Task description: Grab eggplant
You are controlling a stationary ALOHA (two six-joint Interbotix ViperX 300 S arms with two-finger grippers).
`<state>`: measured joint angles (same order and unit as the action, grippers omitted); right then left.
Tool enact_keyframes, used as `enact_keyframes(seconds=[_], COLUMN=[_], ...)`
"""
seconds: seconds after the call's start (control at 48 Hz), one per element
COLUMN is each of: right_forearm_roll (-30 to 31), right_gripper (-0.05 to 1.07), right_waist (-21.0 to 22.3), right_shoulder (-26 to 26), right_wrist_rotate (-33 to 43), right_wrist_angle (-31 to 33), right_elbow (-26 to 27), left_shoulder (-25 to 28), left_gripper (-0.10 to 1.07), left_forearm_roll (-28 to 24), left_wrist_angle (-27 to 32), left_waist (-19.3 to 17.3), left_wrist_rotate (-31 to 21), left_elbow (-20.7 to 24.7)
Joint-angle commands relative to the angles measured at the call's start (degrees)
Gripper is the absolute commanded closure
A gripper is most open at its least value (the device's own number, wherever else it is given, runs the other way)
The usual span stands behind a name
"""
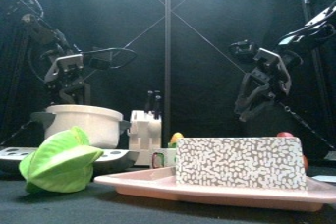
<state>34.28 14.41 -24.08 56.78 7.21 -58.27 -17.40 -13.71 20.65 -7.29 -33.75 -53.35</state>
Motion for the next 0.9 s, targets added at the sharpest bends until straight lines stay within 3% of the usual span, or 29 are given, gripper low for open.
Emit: enact_keyframes(seconds=[0.0,0.25,0.438,0.646,0.875], right_forearm_roll=[-0.09,-0.09,-0.09,-0.44,-0.53], right_gripper=[0.20,0.20,0.20,0.20,0.20], right_waist=[0.00,-0.09,-0.09,-0.09,-0.09], right_shoulder=[-0.44,-0.44,-0.35,-0.26,-0.09], right_wrist_rotate=[0.00,0.00,0.09,0.00,0.00], right_wrist_angle=[-0.18,-0.18,-0.18,-0.18,-0.26], right_elbow=[1.41,1.41,1.32,1.41,1.41], left_shoulder=[-1.58,-9.05,-13.71,-11.25,-6.86], left_gripper=[0.21,0.21,0.21,0.21,0.20], left_forearm_roll=[-1.32,-4.39,-6.24,-9.67,-9.67], left_wrist_angle=[0.26,5.98,7.47,7.47,7.47], left_waist=[0.00,0.88,5.71,12.04,12.74], left_wrist_rotate=[0.09,0.09,0.09,0.18,0.09], left_elbow=[1.58,2.20,1.76,2.20,4.04])
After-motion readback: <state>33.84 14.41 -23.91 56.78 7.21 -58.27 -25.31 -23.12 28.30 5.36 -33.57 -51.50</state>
